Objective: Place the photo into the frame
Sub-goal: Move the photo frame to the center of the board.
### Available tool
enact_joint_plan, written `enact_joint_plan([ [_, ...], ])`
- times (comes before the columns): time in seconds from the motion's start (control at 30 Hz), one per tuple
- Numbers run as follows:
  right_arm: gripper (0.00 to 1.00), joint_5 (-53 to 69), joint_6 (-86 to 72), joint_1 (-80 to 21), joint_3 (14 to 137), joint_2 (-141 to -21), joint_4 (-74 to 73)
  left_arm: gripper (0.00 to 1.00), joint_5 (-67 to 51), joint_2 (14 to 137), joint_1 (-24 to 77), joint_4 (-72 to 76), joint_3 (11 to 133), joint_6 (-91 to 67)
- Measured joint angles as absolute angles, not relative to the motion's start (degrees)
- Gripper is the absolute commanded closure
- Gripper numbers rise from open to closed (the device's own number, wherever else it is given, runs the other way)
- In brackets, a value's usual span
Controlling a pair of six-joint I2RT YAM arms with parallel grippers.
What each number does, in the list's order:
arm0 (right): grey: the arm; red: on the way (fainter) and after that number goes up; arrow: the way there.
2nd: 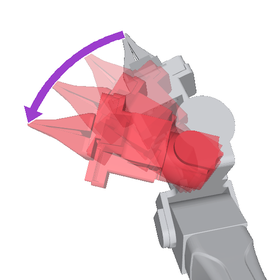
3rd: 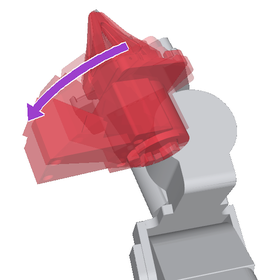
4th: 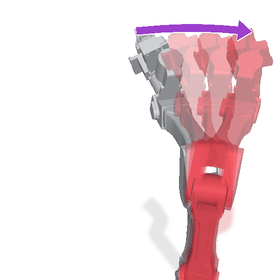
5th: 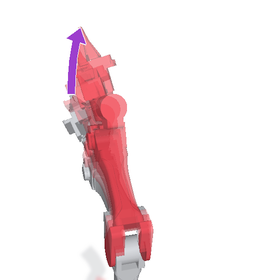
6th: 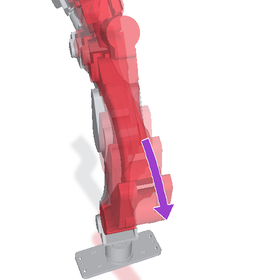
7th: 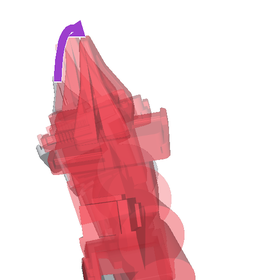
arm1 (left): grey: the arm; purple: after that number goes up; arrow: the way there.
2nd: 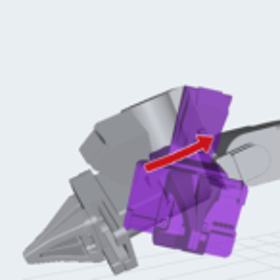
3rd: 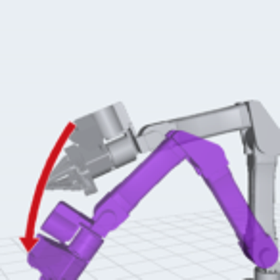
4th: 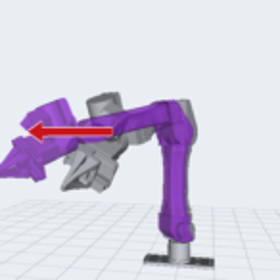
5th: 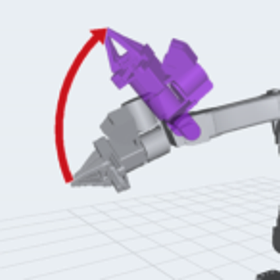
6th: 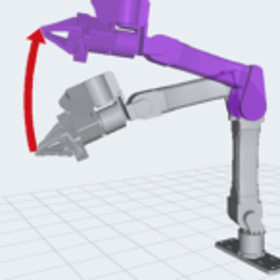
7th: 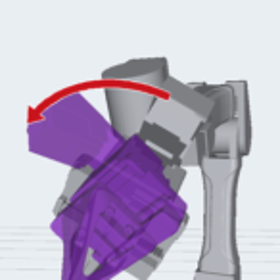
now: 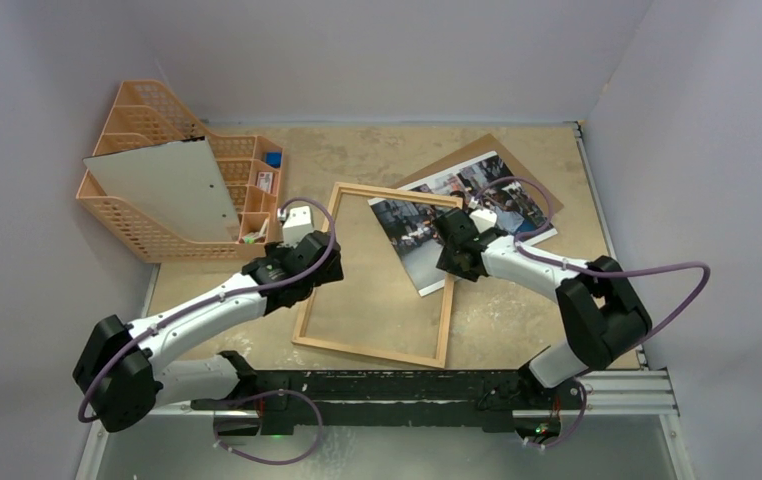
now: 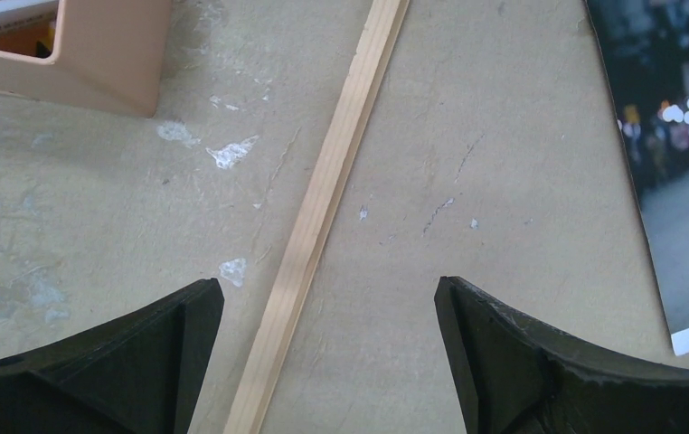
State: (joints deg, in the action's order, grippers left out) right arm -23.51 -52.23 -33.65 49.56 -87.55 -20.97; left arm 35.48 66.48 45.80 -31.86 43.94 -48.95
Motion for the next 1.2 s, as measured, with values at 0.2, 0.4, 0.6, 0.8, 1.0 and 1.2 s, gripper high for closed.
enact_joint_plan([
  [0.2, 0.57, -23.4, -50.9, -33.6, 49.5, -88.6, -19.8, 0.07, 32.9, 68.4, 43.6, -28.5, 43.1, -48.9],
  [0.4, 0.77, -22.9, -49.3, -33.4, 50.2, -91.4, -18.5, 0.07, 30.7, 68.6, 43.1, -26.1, 41.6, -48.9],
  [0.6, 0.85, -23.1, -48.2, -33.4, 50.9, -91.2, -19.0, 0.07, 29.0, 68.5, 42.9, -24.7, 41.3, -48.8],
  [0.8, 0.86, -23.2, -47.5, -33.4, 52.8, -89.5, -20.7, 0.07, 28.7, 67.5, 42.9, -24.3, 41.3, -48.5],
  [1.0, 0.86, -22.7, -44.4, -33.8, 56.1, -90.4, -20.0, 0.07, 28.7, 67.2, 42.8, -23.6, 41.3, -48.4],
  [1.2, 0.85, -20.8, -42.6, -35.0, 58.6, -95.4, -17.1, 0.07, 28.7, 66.4, 42.8, -23.6, 41.3, -48.4],
])
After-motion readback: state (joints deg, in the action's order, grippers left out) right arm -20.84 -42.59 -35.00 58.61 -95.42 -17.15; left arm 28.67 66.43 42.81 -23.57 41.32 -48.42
